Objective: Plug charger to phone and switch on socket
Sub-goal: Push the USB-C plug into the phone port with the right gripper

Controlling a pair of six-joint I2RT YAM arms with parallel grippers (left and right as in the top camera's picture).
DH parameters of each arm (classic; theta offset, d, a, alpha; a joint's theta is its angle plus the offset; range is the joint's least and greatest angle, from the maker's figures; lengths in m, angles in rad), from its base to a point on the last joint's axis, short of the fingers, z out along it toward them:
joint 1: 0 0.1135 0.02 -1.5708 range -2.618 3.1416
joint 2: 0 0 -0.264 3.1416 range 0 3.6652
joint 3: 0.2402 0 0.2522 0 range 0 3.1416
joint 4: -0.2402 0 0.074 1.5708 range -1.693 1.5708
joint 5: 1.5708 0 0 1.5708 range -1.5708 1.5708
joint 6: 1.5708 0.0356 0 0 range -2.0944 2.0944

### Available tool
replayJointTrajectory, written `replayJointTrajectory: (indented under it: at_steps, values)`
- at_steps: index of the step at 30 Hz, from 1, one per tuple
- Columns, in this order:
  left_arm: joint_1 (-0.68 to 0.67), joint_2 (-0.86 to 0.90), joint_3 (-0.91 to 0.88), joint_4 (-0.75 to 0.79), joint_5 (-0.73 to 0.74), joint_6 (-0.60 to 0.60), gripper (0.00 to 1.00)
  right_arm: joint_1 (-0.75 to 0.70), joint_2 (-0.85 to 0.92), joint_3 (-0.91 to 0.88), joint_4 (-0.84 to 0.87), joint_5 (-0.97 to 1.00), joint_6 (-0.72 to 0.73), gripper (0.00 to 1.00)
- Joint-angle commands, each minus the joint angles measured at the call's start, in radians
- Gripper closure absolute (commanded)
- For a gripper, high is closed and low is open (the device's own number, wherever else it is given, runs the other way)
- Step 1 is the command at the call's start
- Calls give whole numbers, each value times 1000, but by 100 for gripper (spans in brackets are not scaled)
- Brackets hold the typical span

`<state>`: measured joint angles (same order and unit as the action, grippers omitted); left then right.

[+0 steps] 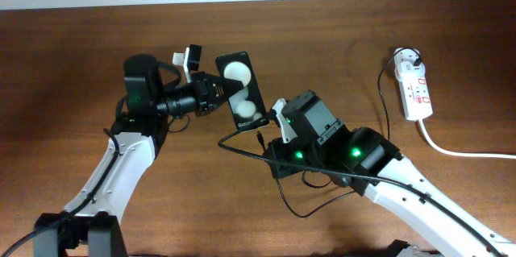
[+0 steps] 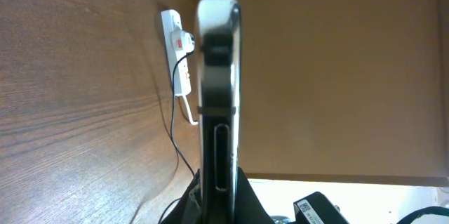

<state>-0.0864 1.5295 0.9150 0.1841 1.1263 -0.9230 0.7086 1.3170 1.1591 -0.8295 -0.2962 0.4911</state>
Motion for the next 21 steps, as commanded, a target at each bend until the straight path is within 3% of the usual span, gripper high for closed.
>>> replayJointTrajectory:
  at_steps: [1, 21]
  values:
    - [4, -4, 15, -5, 14, 20, 100, 5, 2, -1, 8, -6, -3, 96]
    - [4, -4, 15, -28, -1, -41, 100, 5, 2, -1, 33, -37, -3, 96]
